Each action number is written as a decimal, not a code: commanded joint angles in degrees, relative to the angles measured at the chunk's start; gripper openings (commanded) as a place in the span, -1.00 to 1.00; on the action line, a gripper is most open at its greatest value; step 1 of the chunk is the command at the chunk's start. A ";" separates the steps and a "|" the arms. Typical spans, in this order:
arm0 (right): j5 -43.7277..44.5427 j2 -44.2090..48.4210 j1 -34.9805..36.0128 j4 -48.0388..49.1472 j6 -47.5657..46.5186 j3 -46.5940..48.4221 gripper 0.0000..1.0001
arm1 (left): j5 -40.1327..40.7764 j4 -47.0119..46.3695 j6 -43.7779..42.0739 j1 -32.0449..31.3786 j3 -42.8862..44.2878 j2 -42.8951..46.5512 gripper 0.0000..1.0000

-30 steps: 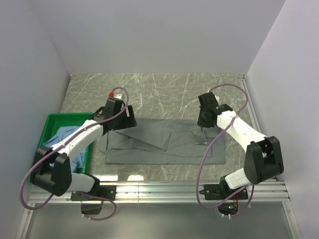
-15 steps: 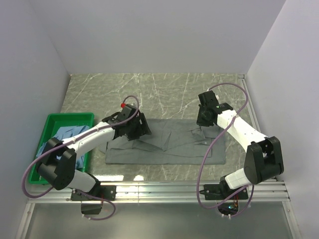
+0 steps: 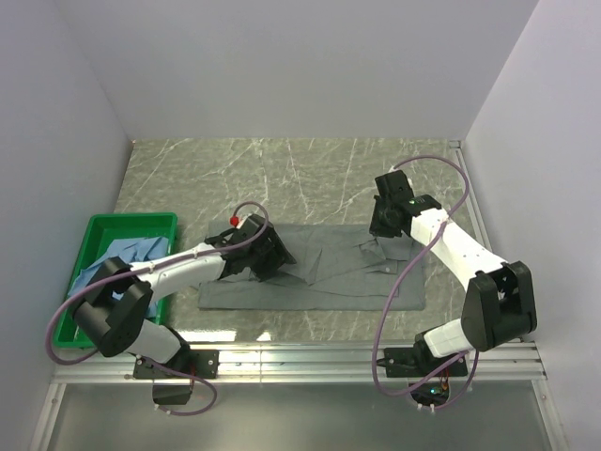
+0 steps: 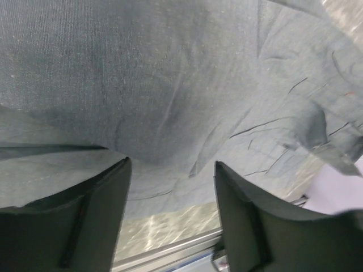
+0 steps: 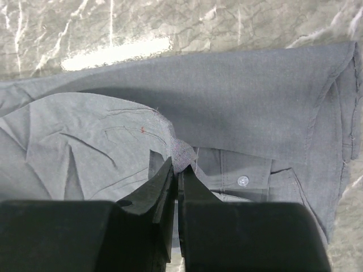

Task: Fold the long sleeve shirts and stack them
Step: Fold the shirt

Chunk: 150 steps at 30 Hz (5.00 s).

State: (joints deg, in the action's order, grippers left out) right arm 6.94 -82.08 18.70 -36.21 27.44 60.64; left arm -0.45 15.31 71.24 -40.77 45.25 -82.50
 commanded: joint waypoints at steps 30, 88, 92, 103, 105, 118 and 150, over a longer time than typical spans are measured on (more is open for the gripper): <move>0.62 2.28 -1.65 -1.84 -0.55 2.90 -0.87 | 3.70 -4.42 10.07 -1.68 -2.90 1.63 -0.99; -40.86 -18.54 22.52 10.47 -17.67 6.59 0.00 | 3.43 1.65 -14.56 18.09 -2.18 3.22 -0.36; -38.76 -21.36 23.58 4.40 -20.84 6.95 -0.01 | 4.84 2.18 -10.87 21.77 -8.85 5.06 -0.50; -33.66 -17.25 23.58 -1.15 -23.49 5.63 0.00 | 2.13 2.36 -11.12 27.42 -9.76 8.39 -0.55; -31.29 -13.20 23.05 0.52 -22.18 5.80 0.00 | 0.98 1.74 -11.82 27.24 -8.87 10.85 -0.44; -25.65 -7.65 7.34 18.09 1.90 -2.36 -0.02 | -0.78 -0.80 -19.04 15.73 0.62 11.86 -0.02; -34.70 -2.64 -1.48 31.71 7.26 -11.16 -0.04 | -7.20 -0.63 -18.33 24.69 -2.10 12.62 0.04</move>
State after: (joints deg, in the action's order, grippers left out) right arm -23.77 -86.54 13.82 -8.19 35.11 46.00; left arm -7.92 15.79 54.24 -15.64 39.22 -73.73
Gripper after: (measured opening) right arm 0.478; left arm 0.511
